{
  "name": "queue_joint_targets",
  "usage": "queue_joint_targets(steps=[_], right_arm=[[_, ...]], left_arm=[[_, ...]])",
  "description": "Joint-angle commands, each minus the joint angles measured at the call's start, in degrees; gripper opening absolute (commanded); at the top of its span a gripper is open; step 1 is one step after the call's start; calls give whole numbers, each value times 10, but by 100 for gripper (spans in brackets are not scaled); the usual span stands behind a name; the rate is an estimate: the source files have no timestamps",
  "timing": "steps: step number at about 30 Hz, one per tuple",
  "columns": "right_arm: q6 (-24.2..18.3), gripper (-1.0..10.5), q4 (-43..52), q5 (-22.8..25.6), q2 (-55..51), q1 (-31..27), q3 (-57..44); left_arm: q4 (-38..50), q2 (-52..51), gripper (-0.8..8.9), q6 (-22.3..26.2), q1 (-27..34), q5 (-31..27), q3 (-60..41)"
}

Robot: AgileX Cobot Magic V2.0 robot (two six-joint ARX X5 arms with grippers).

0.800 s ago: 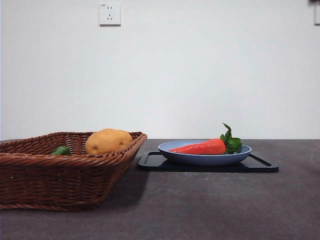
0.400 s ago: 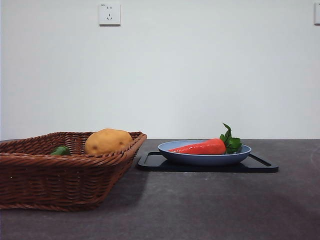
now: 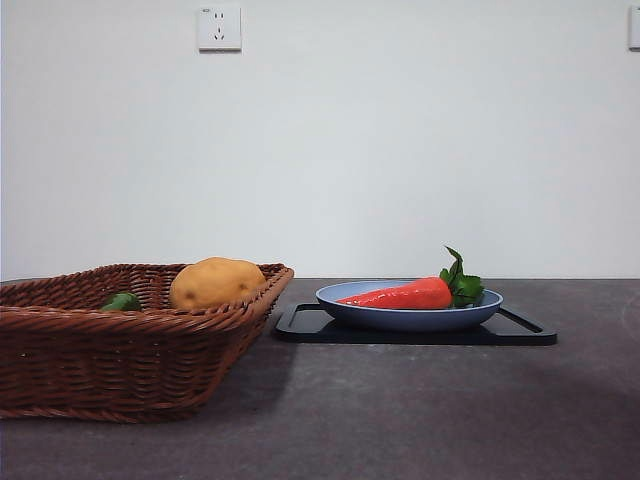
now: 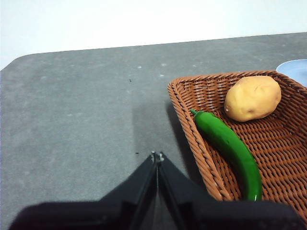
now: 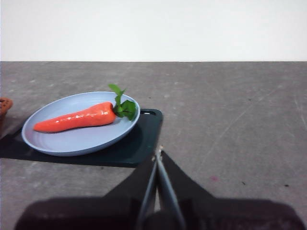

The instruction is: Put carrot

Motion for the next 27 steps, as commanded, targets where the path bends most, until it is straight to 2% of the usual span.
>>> queue_joint_targets(steps=[1,9,13,27], right_arm=[[1,4,4,-1,-14,-4,-10],[7,4,-22,0,-13,-7,-10],[33,4,-35,0,-13,-6,-9],[32,4,-34,5,-13,-6,-9]], left_arm=[[2,-1,8,-5,1,-1,-5],[2,-1,8,-5,1,-1,-5],[2,-2,8,-5,1,-1,-5],[2,-1,8,-5,1,-1,-5]])
